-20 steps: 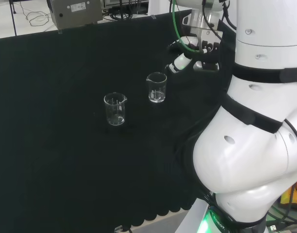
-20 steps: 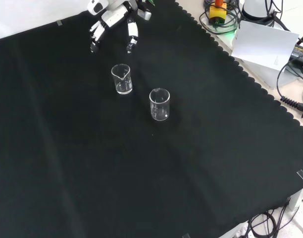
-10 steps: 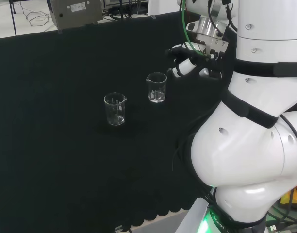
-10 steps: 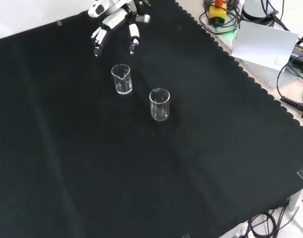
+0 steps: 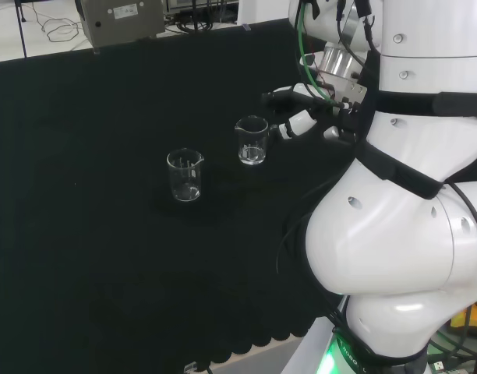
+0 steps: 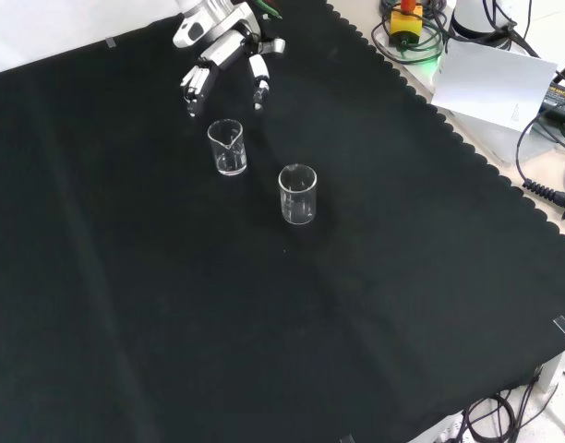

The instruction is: Pick up the beaker on the right.

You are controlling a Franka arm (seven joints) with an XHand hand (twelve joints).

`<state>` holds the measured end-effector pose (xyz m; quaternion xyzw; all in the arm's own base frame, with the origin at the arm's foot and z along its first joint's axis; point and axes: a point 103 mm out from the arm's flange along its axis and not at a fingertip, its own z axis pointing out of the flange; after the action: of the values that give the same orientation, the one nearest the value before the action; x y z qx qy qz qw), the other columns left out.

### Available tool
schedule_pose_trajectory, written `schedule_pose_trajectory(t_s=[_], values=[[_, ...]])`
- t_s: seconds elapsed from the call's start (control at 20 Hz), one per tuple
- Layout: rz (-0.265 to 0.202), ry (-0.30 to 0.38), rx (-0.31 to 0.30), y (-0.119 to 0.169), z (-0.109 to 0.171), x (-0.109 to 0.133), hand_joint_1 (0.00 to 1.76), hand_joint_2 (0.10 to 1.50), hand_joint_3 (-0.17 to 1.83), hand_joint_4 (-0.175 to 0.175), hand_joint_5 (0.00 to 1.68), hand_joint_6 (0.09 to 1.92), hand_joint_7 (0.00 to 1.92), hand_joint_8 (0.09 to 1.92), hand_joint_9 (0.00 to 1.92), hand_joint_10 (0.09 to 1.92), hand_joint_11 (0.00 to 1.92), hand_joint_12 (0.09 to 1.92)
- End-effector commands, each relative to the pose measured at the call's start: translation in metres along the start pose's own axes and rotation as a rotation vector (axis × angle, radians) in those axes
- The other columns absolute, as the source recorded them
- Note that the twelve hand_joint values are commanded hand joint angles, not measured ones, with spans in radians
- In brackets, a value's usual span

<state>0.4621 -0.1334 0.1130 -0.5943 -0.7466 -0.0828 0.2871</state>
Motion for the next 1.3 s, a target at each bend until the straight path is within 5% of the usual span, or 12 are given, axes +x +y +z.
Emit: schedule_pose_trajectory(t_s=[0.05, 0.9, 1.05, 1.3], values=[[-0.03, 0.026, -0.027, 0.01, 0.017, -0.003, 0.9, 0.48, 0.64, -0.05, 0.44, 0.09, 0.18, 0.67, 0.39, 0.66, 0.04, 1.4], [-0.079, 0.18, -0.046, 0.042, 0.042, -0.021, 0.85, 0.47, 0.62, -0.054, 0.45, 0.09, 0.19, 0.68, 0.38, 0.65, 0.03, 1.4], [-0.11, 0.151, -0.014, 0.058, 0.064, 0.001, 0.83, 0.48, 0.59, -0.056, 0.44, 0.09, 0.19, 0.68, 0.38, 0.66, 0.03, 1.4], [-0.112, 0.193, -0.012, 0.06, 0.068, -0.003, 0.82, 0.48, 0.58, -0.056, 0.44, 0.09, 0.2, 0.68, 0.39, 0.66, 0.02, 1.4]])
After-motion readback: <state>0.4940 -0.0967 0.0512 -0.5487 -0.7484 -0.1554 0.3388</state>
